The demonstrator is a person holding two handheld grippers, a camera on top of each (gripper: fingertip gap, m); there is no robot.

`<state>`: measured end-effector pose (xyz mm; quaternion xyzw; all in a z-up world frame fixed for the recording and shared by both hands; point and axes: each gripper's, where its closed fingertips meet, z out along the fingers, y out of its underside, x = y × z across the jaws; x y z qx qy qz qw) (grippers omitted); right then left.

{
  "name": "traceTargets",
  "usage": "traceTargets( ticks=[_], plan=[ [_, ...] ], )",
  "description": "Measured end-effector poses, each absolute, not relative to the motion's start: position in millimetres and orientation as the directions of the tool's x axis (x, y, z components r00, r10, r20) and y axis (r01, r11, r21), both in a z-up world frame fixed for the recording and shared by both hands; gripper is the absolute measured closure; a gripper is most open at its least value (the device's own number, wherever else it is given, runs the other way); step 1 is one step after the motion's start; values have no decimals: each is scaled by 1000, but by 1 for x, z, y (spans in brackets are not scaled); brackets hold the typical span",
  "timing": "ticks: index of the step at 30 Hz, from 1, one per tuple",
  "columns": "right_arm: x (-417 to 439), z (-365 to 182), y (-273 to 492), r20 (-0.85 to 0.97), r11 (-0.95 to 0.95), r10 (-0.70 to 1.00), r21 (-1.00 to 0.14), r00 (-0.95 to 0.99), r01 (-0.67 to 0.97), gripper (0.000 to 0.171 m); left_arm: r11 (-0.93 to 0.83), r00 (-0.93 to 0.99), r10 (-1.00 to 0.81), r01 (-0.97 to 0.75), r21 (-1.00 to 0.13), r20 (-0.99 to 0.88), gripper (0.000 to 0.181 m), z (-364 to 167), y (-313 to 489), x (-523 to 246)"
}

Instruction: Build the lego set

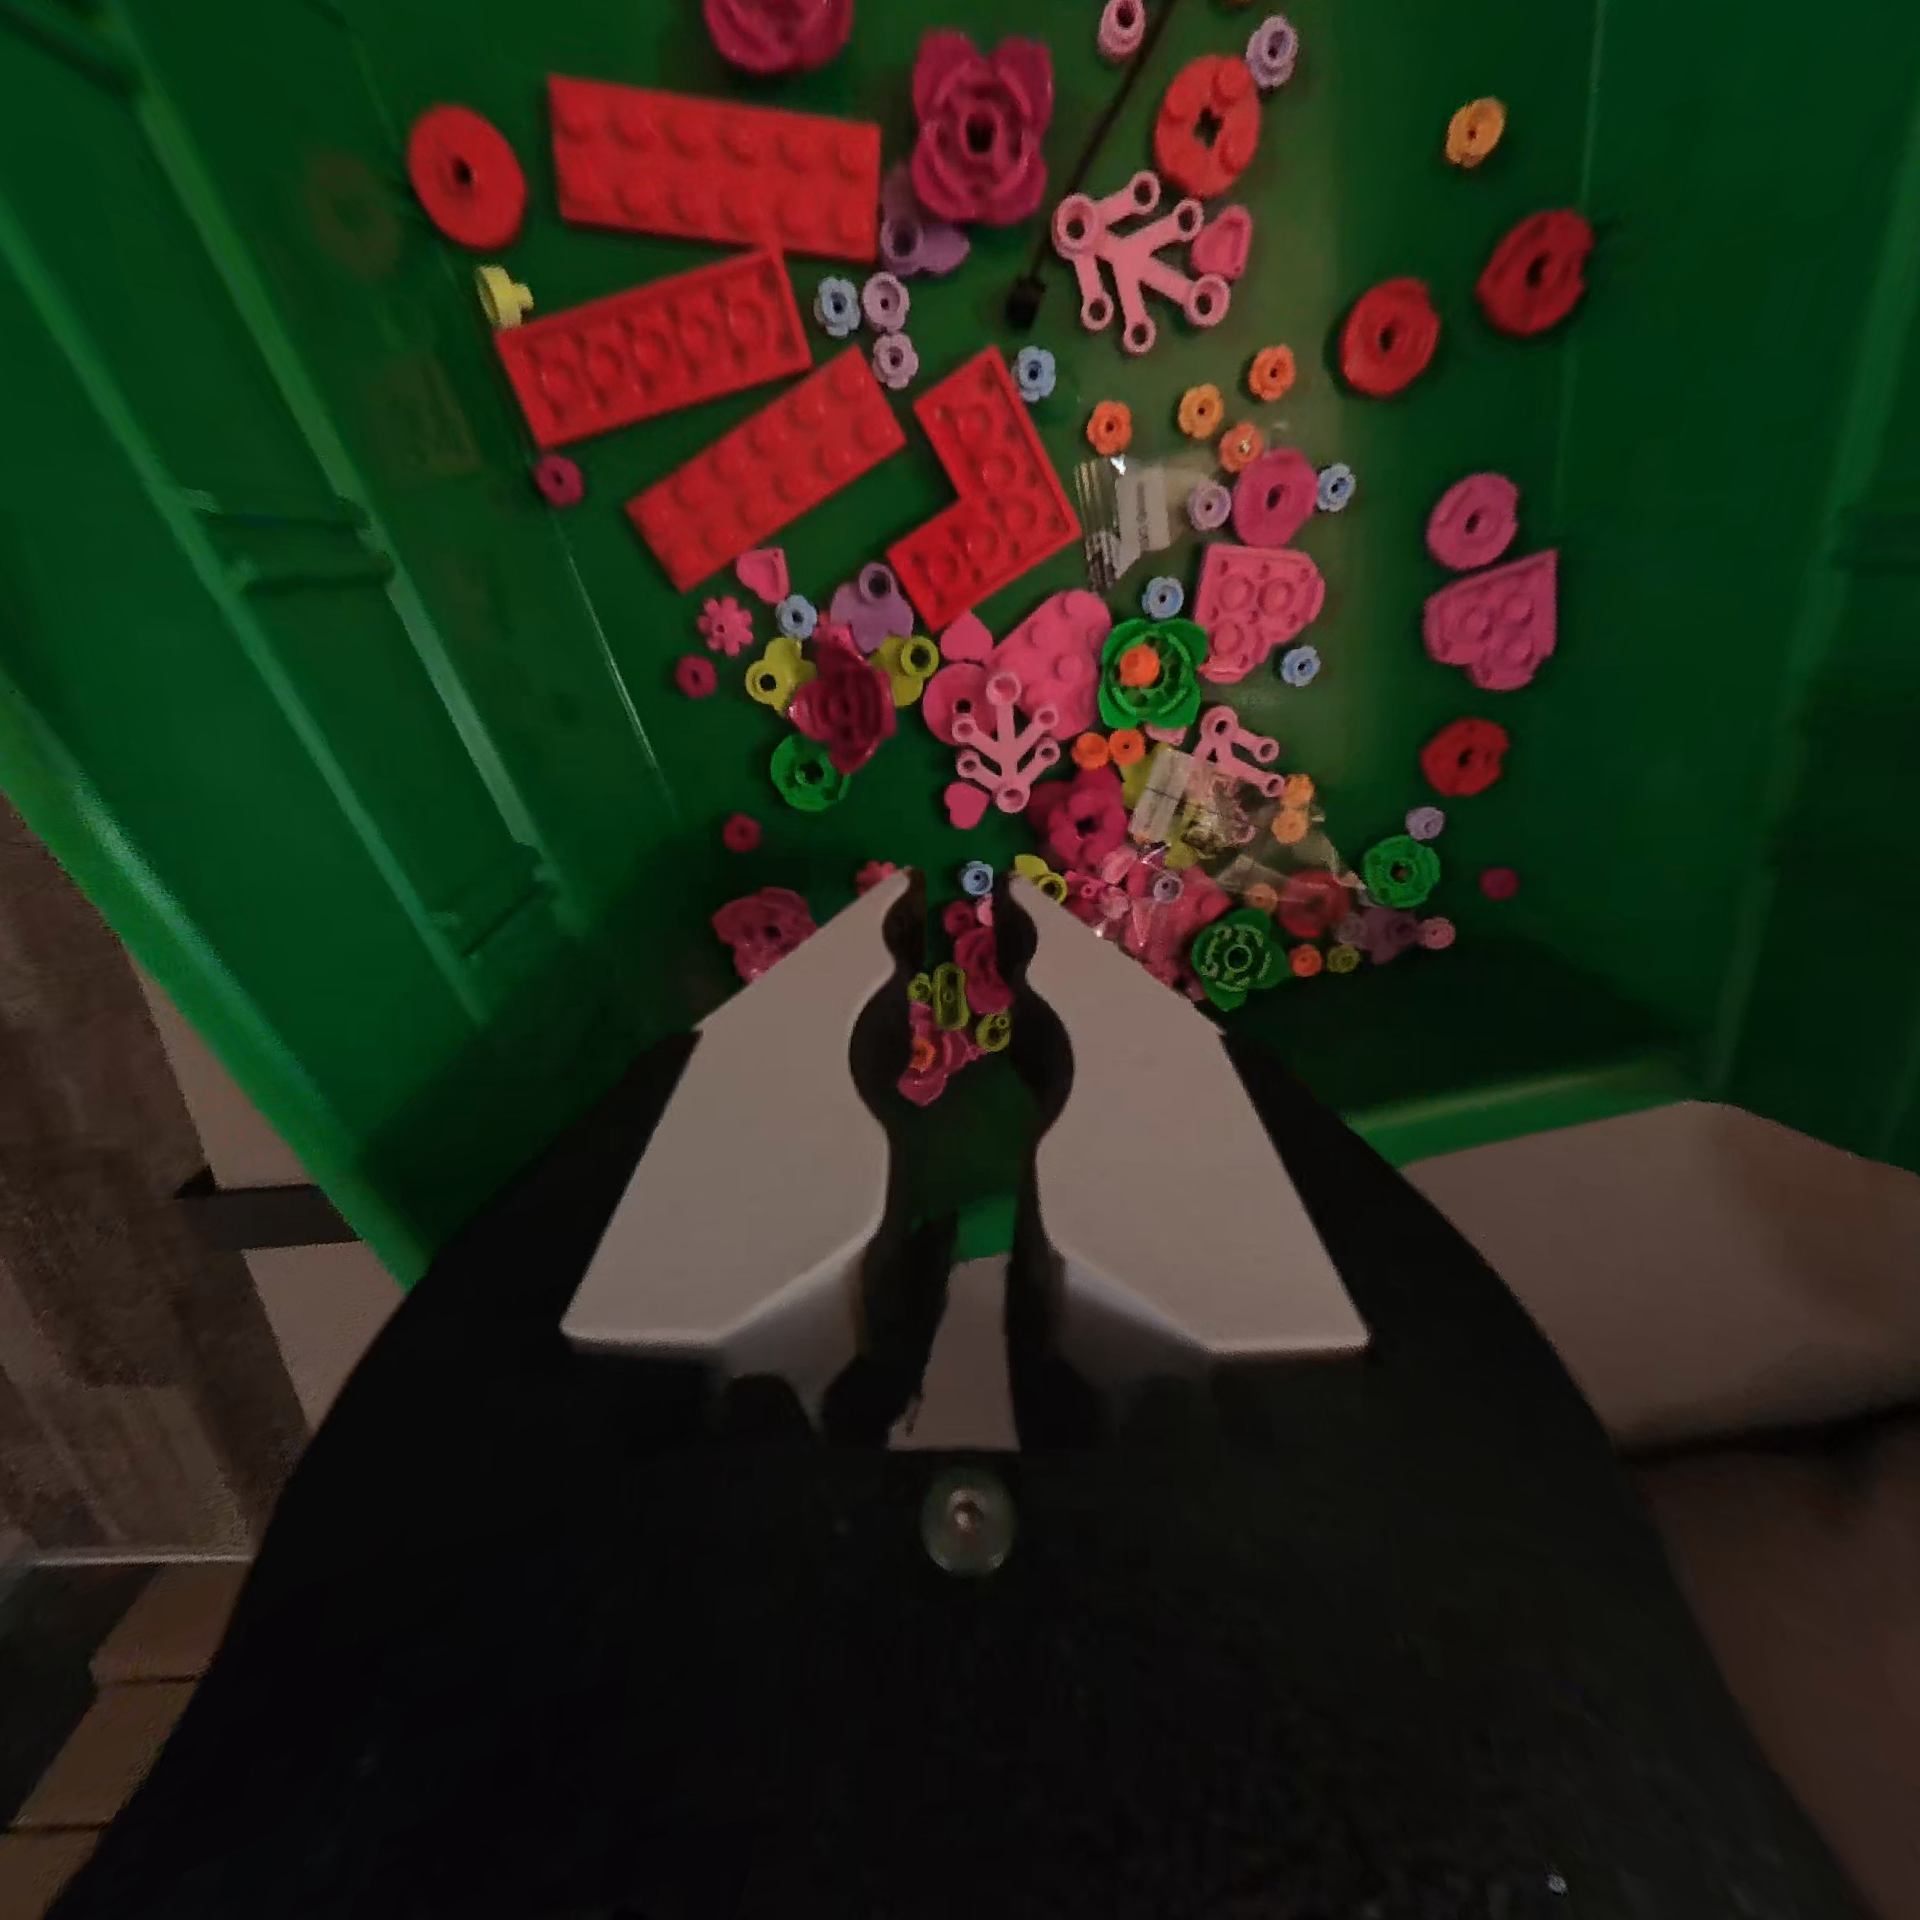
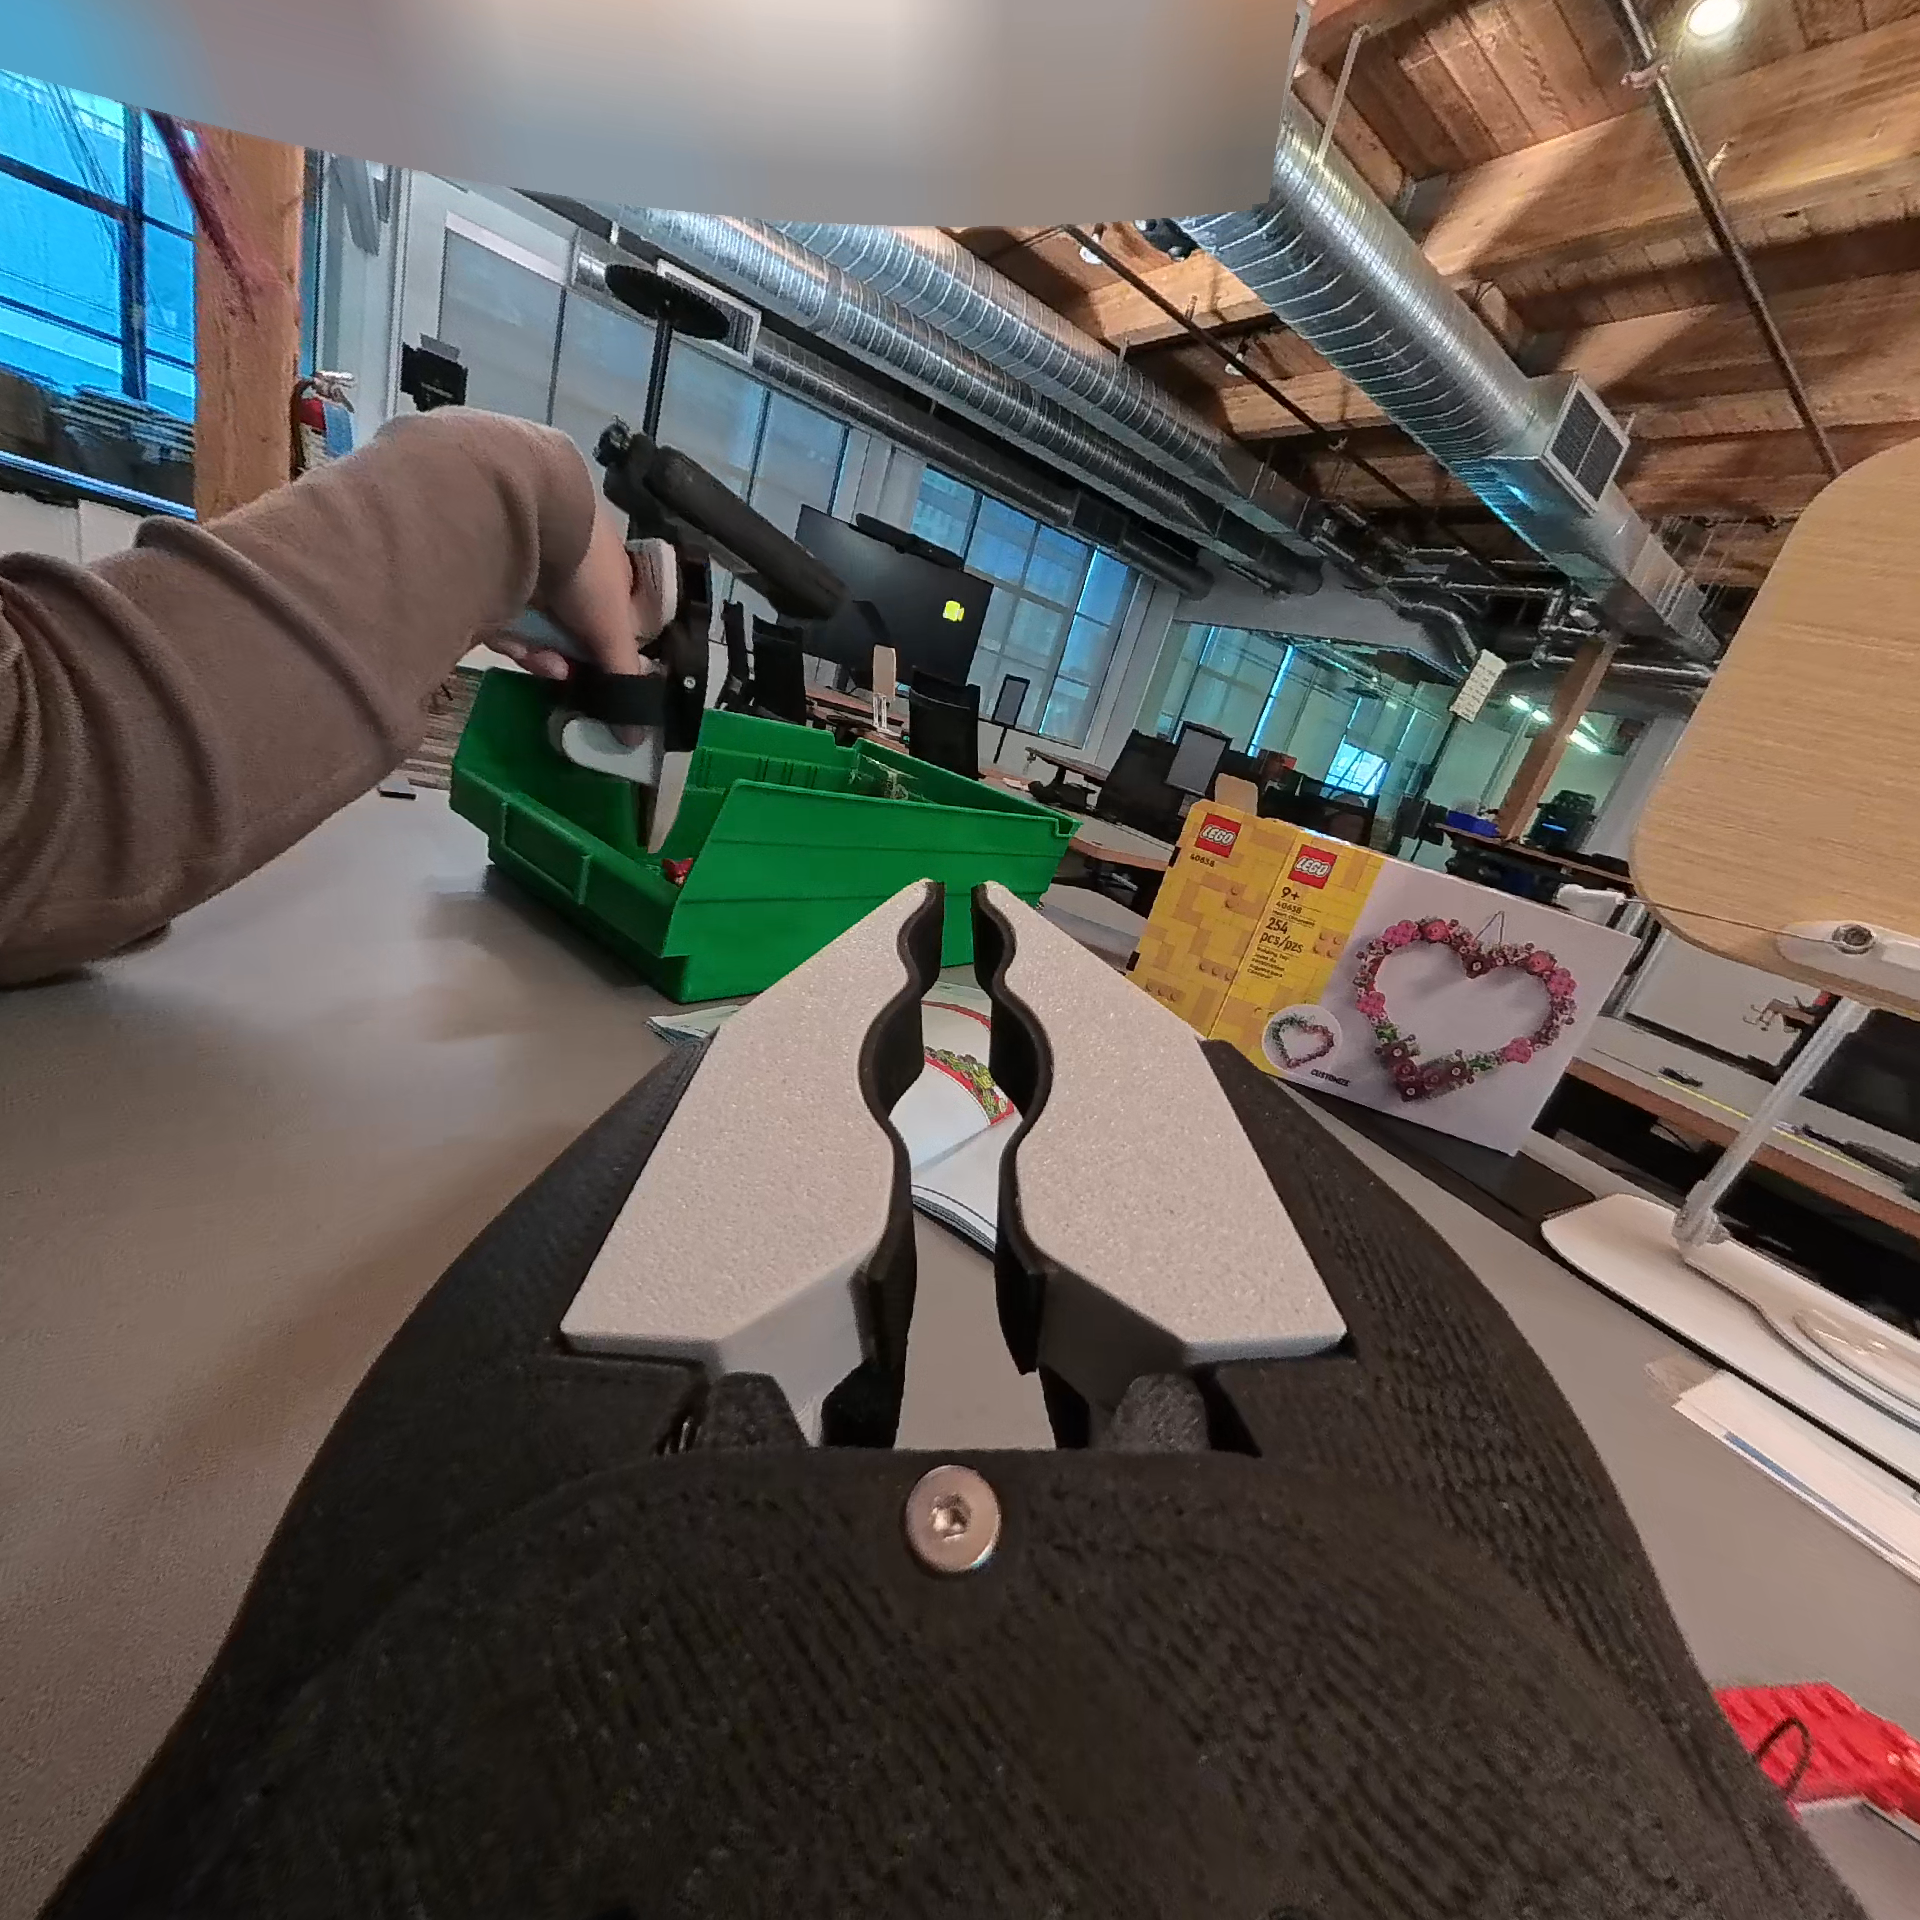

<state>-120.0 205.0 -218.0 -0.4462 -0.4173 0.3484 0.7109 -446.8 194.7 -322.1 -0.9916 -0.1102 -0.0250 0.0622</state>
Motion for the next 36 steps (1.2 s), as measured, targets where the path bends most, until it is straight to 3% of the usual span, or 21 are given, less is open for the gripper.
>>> traceTargets(
  ticks=[1,6,12,28,36],
  plan=[
    [-120,-218,205,283,359,868,-925,409,-123,168,-969,974,215,223,-105,76,174,-325,194,-445],
    [-120,-218,205,283,359,868,-925,408,-123,167,-975,968,218,221,-12,124,181,-339,185,-437],
    [-120,-218,205,282,359,868,-925,408,-124,167,-976,970,215,217,-9,115,171,-340,186,-438],
    [-120,-218,205,285,361,868,-925,406,-123,167,-977,966,212,207,50,148,179,-346,178,-433],
    [-121,-218,205,290,364,868,-923,403,-121,167,-982,984,140,153,-111,109,179,-316,191,-431]
  ],
)
